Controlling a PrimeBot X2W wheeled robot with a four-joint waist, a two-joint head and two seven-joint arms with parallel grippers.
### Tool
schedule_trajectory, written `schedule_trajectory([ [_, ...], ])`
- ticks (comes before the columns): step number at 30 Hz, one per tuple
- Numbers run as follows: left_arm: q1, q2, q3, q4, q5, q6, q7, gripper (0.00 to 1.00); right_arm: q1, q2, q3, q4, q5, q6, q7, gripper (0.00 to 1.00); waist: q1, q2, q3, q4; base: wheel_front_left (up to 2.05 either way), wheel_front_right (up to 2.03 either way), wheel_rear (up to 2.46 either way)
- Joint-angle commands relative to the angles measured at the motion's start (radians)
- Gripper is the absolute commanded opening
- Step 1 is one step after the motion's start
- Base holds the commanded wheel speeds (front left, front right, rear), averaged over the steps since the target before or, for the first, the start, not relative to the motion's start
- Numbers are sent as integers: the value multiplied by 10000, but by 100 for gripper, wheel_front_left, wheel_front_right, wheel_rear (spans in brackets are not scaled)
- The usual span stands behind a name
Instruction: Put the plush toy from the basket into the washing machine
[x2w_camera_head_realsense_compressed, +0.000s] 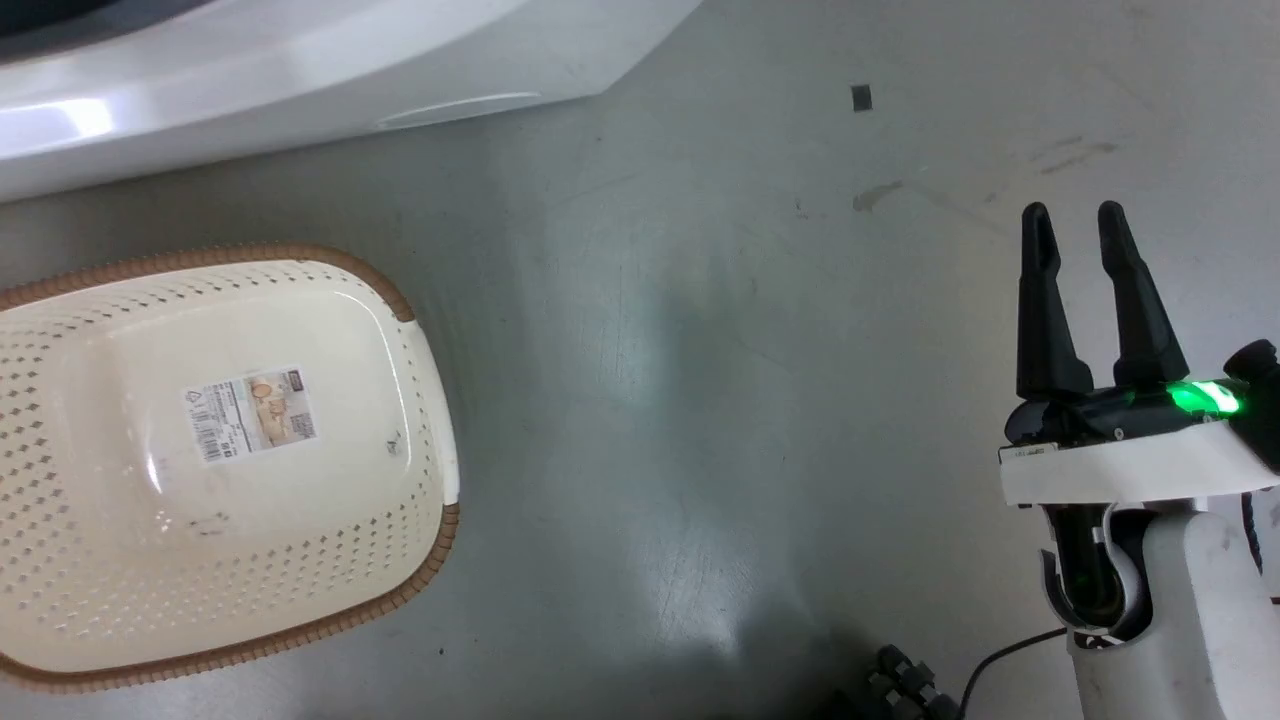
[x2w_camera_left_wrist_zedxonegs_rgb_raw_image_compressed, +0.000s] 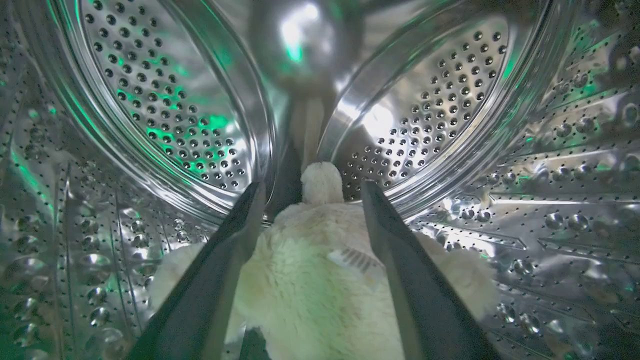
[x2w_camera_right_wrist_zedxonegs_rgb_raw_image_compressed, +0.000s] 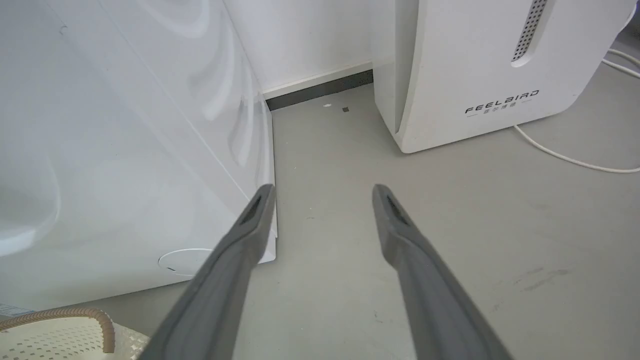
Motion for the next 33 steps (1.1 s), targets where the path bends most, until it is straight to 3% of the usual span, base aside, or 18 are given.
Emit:
schedule_trajectory([
  [1,439,-99,158,-54,-110,-4,-41,100,-44,-6,-42,44,-75,-7,-46,100,0,0,-230,125,0,0,0],
  [12,2663,-777,888,-550,-411,-92,-41,100,256,-6,-69,280,-441,-7,-46,100,0,0,-1476,644,0,0,0],
  [18,4161,-1427,1365,-1176,-478,-152,-42,100,543,-6,-19,381,-643,-7,-46,100,0,0,-2401,973,0,0,0],
  [33,7862,-2822,2072,-3599,400,-308,-42,100,1482,-6,51,217,-1392,-7,-46,100,0,0,-4563,1809,0,0,0],
])
